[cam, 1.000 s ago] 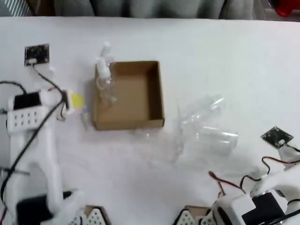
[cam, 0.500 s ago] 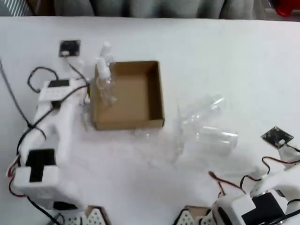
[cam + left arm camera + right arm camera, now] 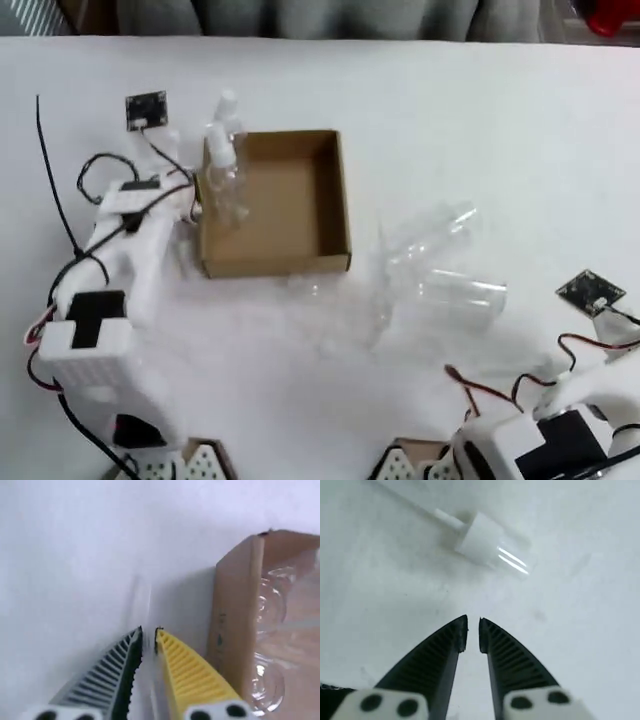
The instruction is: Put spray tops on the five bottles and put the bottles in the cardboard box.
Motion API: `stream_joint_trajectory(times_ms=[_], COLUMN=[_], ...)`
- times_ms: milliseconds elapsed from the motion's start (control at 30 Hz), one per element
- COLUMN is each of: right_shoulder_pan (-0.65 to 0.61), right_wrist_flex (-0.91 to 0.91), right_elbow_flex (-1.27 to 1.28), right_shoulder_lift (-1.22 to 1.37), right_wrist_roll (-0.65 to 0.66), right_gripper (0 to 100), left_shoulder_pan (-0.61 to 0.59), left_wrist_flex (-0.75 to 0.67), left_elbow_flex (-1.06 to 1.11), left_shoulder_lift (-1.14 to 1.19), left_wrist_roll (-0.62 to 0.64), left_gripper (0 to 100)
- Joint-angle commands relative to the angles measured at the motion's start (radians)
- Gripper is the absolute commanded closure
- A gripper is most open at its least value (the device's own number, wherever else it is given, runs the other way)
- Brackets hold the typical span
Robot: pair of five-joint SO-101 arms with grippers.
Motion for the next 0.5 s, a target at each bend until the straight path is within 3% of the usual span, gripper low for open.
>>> stream_joint_trajectory(times_ms=[0,133,300,467], right_shoulder_pan=[0.010,0.010,0.010,0.002], right_wrist_flex=[-0.002,-0.002,-0.002,-0.002], right_elbow_flex=[-0.048,-0.048,-0.048,-0.048], right_shoulder_lift=[-0.004,-0.004,-0.004,-0.004], right_wrist_roll=[-0.008,-0.008,-0.006,-0.009], right_gripper=[98.3,98.3,98.3,98.3], left_shoulder_pan=[-0.008,-0.085,-0.205,-0.329], left_wrist_flex=[-0.018,0.028,0.092,0.146], left_elbow_flex=[-0.066,-0.066,-0.066,-0.066], left_shoulder_lift=[-0.001,-0.004,-0.005,-0.007], left_wrist_roll=[0.005,-0.008,-0.192,-0.290], left_gripper=[95,95,95,95])
